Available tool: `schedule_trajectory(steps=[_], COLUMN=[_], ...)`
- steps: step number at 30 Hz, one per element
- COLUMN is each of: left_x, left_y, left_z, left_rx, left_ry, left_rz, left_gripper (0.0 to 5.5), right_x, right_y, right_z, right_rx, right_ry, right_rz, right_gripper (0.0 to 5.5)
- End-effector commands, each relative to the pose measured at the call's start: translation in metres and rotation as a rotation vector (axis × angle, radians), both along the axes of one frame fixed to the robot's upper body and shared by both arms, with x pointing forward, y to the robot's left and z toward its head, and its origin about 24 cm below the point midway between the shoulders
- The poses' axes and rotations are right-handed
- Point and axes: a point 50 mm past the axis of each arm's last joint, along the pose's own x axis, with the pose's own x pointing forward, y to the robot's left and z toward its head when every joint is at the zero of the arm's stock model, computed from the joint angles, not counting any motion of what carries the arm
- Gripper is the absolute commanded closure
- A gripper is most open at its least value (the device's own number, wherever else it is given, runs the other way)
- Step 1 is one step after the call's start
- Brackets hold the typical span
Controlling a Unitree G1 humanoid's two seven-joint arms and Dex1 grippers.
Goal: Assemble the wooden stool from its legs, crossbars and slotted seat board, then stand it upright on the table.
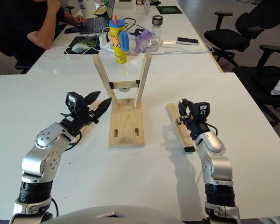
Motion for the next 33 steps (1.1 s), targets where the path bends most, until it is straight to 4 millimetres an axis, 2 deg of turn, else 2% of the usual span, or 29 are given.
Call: schedule_trajectory(steps=[1,3,6,8,10,12,14,15,16,17,19,20,21,22,24,28,33], left_x=[0.001,0.001,0.001,0.001,0.003,0.003,0.003,0.002,0.001,0.001,0.001,0.002,0.003,0.002,0.002,0.006,0.005], left_y=[-0.001,-0.003,-0.005,-0.007,-0.008,-0.008,-0.007,-0.006,-0.006,-0.007,-0.009,-0.010,-0.010,-0.010,-0.012,-0.011,-0.012], left_z=[-0.001,-0.001,-0.003,-0.003,-0.003,-0.002,-0.003,-0.004,-0.004,-0.005,-0.004,-0.003,-0.003,-0.001,0.000,0.000,-0.001], left_rx=[0.002,-0.001,-0.009,-0.014,-0.015,-0.017,-0.018,-0.018,-0.018,-0.018,-0.021,-0.027,-0.035,-0.047,-0.043,-0.042,-0.044], left_ry=[-0.004,-0.006,-0.009,-0.012,-0.018,-0.022,-0.021,-0.018,-0.016,-0.015,-0.015,-0.014,-0.014,-0.014,-0.018,-0.024,-0.024], left_rz=[-0.001,-0.003,0.005,0.009,0.012,0.018,0.025,0.029,0.032,0.030,0.019,0.017,0.019,0.023,0.013,0.021,0.022], left_gripper=[2.78,2.78,2.78,2.78,2.78,2.78,2.78,2.78,2.78,2.78,2.78,2.78,2.78,2.78,2.78,2.78,2.78], right_x=[0.009,0.016,0.033,0.044,0.052,0.052,0.045,0.042,0.040,0.037,0.020,0.009,0.000,-0.002,0.006,0.031,0.042], right_y=[0.005,0.009,0.014,0.017,0.017,0.015,0.015,0.017,0.016,0.011,0.002,0.000,-0.001,-0.005,-0.009,-0.005,-0.002], right_z=[0.045,0.070,0.098,0.104,0.101,0.101,0.109,0.104,0.086,0.056,-0.022,-0.052,-0.071,-0.080,-0.073,-0.031,0.007], right_rx=[0.008,0.016,-0.028,-0.065,-0.085,-0.088,-0.077,-0.086,-0.088,-0.089,-0.059,-0.091,-0.099,-0.109,-0.091,-0.120,-0.120], right_ry=[-0.139,-0.205,-0.243,-0.231,-0.189,-0.184,-0.245,-0.233,-0.165,-0.047,0.282,0.398,0.482,0.526,0.507,0.323,0.146], right_rz=[0.012,0.020,0.023,0.024,0.006,-0.009,-0.021,-0.020,-0.024,-0.061,-0.081,-0.088,-0.085,-0.116,-0.137,-0.097,-0.097], right_gripper=[3.56,3.56,3.95,4.29,4.61,4.96,5.26,5.37,5.47,5.47,5.47,5.47,5.47,5.47,5.47,5.47,5.47])
